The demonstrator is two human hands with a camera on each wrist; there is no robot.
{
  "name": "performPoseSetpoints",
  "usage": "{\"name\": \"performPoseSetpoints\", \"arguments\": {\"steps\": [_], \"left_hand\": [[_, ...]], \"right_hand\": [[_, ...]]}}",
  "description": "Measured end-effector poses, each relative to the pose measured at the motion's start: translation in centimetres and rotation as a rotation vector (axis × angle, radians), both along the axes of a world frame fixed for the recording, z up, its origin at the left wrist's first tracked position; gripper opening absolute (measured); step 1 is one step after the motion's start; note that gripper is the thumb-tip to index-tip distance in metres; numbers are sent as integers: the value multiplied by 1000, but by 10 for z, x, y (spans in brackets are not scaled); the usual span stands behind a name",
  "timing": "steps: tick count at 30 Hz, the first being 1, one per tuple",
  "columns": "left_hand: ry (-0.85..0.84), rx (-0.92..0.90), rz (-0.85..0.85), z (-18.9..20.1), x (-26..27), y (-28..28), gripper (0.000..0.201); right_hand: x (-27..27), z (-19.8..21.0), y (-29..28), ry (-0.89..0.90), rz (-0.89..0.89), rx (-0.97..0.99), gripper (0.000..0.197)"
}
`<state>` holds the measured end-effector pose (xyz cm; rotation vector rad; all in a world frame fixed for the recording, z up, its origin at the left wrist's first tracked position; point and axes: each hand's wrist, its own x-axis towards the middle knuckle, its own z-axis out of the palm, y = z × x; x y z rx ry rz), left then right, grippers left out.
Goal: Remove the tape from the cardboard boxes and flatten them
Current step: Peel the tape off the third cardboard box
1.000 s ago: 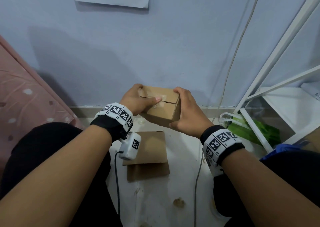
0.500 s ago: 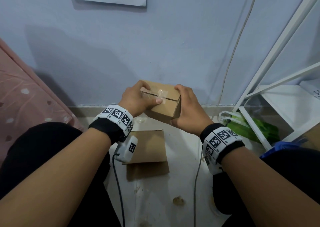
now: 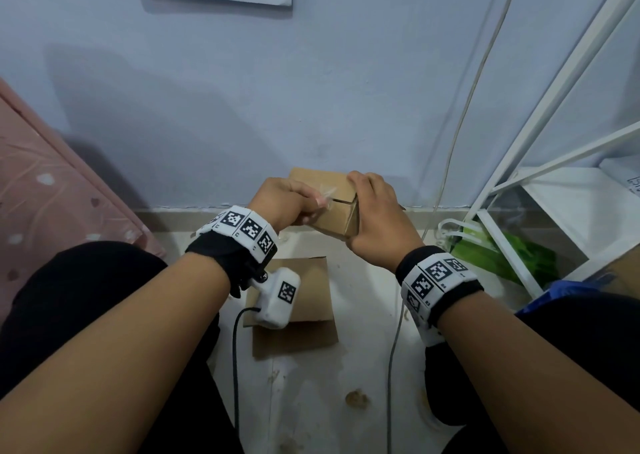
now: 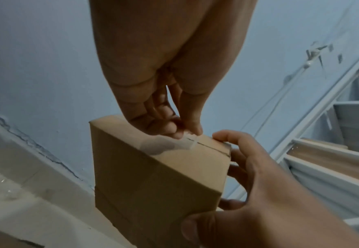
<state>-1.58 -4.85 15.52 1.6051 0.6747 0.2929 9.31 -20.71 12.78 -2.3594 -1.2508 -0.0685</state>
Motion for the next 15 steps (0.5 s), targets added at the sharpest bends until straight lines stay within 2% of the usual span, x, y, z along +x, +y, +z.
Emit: {"name": "performPoseSetpoints", "arguments": {"steps": [3,5,11,15], "left_hand": [[22,-99,4,2,1,0,3],[32,-131,4,3,3,0,8],[53,-138,6,0,6,1,11],[0,-100,40,1,6,-2,13]], "right_hand": [[0,0,0,-6,-4,-10,93],[0,0,-2,-8,-14,-17,92],[0,0,-5,8,-16,-21,92],[1,1,-7,3,-14,-8,93]]}}
